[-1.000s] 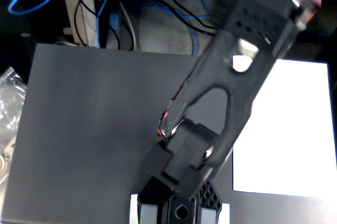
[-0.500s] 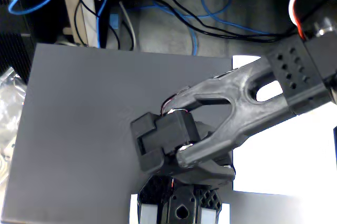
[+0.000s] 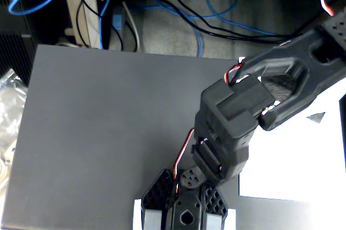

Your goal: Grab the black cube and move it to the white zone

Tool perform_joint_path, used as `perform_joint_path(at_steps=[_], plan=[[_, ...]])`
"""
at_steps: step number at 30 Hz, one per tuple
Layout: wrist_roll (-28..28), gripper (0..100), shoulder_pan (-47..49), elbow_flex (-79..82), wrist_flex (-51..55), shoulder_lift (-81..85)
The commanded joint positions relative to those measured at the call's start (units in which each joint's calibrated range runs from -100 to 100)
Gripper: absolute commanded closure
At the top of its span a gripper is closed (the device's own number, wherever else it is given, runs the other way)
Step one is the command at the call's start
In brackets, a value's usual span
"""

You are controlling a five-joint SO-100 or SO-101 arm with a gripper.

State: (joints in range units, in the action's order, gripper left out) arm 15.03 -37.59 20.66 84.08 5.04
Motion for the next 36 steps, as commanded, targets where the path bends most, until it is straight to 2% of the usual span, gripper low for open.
perform_joint_path(at_steps=[1, 20, 21, 23, 25, 32, 36], plan=[[-0.2, 99, 1.1, -3.7, 1.1, 0.1], [0.3, 99, 0.6, 1.1, 0.2, 0.0], [0.3, 97, 0.6, 1.1, 0.2, 0.0], [0.0, 83, 0.6, 1.1, 0.2, 0.0], [-0.1, 74, 0.6, 1.1, 0.2, 0.0], [0.1, 61, 0.6, 1.1, 0.3, 0.0], [0.3, 60, 0.6, 0.4, 0.9, 0.6]])
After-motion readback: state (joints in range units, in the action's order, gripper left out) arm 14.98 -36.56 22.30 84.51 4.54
